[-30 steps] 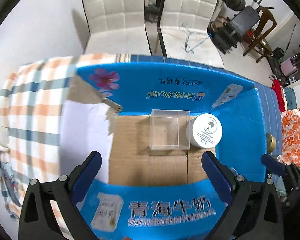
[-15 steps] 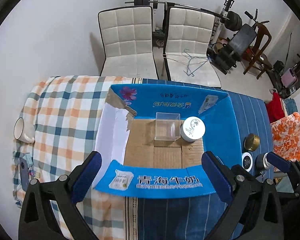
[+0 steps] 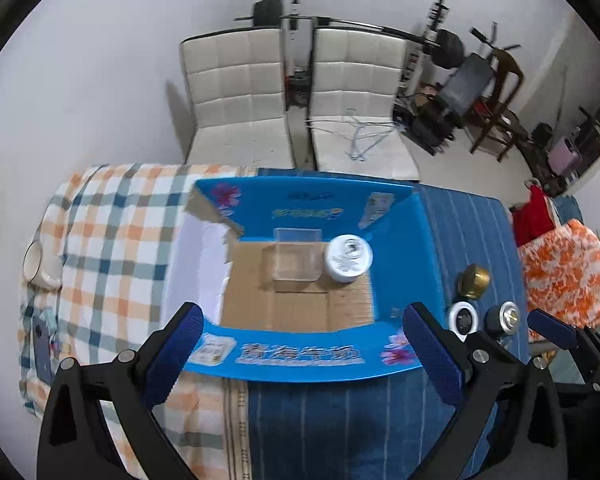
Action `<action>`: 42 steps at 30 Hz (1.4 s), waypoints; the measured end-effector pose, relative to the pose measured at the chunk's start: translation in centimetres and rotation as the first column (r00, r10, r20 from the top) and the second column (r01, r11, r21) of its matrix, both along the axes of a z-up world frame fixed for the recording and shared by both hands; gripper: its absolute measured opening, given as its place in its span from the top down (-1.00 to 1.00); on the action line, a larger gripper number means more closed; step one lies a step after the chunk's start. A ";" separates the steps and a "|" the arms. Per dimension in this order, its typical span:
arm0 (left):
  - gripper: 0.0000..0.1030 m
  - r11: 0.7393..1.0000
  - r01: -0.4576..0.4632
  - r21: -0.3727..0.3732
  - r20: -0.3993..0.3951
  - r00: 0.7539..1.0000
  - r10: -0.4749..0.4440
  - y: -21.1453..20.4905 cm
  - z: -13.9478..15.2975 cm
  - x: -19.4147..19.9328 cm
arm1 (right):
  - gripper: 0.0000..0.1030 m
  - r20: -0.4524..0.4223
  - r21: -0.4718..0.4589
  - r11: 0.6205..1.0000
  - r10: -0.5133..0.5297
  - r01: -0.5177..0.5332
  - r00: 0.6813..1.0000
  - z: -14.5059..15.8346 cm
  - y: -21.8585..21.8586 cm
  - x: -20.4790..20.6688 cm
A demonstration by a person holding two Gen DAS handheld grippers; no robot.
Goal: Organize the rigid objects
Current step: 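Grasp the gold tape roll with the left tool while the right tool grasps the silver round tin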
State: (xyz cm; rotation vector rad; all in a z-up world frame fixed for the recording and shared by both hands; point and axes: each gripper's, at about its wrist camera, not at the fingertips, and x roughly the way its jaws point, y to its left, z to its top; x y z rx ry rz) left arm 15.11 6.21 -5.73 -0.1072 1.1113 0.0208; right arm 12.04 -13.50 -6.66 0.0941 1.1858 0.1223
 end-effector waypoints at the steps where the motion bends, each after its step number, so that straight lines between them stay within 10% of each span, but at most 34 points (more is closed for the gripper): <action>1: -0.99 1.000 0.021 -0.002 0.002 1.000 -0.021 -1.2 0.0 0.4 | -0.88 -0.011 -0.006 0.999 -0.039 0.039 0.999 -0.4 -1.9 0.1; 13: -0.99 0.943 0.315 -0.107 -0.028 0.947 -0.320 -17.8 -3.5 6.6 | -0.88 -0.186 -0.076 0.922 -0.387 0.380 0.903 -9.7 -21.1 0.3; 29: -0.98 0.881 0.468 -0.077 -0.343 0.817 -0.464 -30.0 -19.1 15.3 | -0.88 -0.312 -0.034 0.917 -0.388 0.398 0.867 -22.3 -24.0 5.0; 36: 0.32 0.875 0.472 -0.108 -0.461 0.756 -0.464 -30.6 -24.1 15.1 | -0.52 -0.361 -0.012 0.918 -0.374 0.396 0.855 -24.6 -24.4 6.0; 42: 0.50 0.871 0.485 -0.073 -0.417 0.779 -0.469 -31.3 -23.6 13.9 | -0.47 -0.346 -0.069 0.930 -0.361 0.360 0.866 -24.2 -23.6 6.5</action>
